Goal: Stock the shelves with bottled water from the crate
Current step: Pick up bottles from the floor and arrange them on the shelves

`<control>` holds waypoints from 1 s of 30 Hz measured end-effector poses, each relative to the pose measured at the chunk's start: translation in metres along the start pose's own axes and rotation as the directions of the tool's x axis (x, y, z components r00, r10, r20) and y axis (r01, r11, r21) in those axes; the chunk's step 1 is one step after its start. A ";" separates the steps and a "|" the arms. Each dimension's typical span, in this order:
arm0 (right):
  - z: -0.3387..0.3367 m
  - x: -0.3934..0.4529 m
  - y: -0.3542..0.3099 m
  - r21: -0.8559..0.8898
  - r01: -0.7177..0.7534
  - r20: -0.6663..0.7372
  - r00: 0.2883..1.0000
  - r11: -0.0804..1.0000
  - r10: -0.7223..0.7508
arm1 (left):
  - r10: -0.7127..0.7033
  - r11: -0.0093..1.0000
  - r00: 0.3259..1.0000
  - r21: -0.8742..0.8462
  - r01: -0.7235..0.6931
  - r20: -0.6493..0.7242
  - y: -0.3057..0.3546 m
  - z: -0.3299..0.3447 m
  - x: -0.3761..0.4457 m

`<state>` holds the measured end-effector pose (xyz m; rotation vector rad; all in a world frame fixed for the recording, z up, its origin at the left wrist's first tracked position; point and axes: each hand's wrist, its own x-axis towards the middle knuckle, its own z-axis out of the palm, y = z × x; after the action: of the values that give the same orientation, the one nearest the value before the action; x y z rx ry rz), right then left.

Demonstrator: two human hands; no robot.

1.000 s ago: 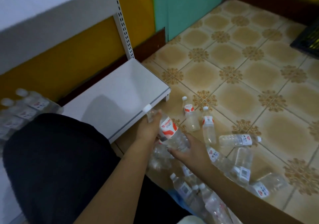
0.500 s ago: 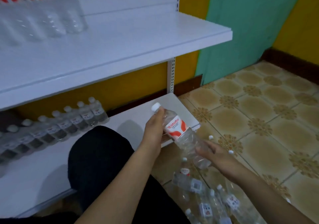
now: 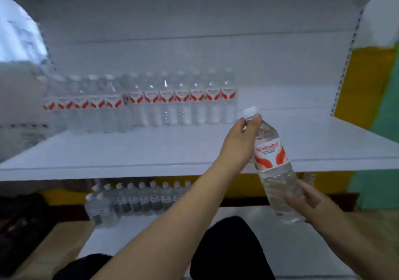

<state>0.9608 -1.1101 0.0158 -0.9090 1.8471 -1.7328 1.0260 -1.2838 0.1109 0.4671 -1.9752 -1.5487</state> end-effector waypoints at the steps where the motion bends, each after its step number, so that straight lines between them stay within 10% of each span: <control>1: 0.010 0.010 -0.012 -0.026 0.029 0.006 1.000 0.999 -0.029 | 0.028 0.999 0.999 0.019 -0.028 -0.018 0.010 -0.016 0.006; 21: 0.290 0.276 -0.048 -0.394 0.280 0.222 0.953 0.875 -0.205 | 0.254 0.870 0.951 0.473 -0.143 -0.179 0.007 -0.290 0.133; 30: 0.374 0.342 -0.048 -0.538 0.317 0.172 0.949 0.781 -0.266 | 0.288 0.331 0.958 0.936 -0.119 0.021 -0.012 -0.390 0.198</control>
<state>1.0010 -1.6159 0.0607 -1.5453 2.3003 -1.2702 1.1195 -1.6999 0.2060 0.6932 -2.5122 -0.0108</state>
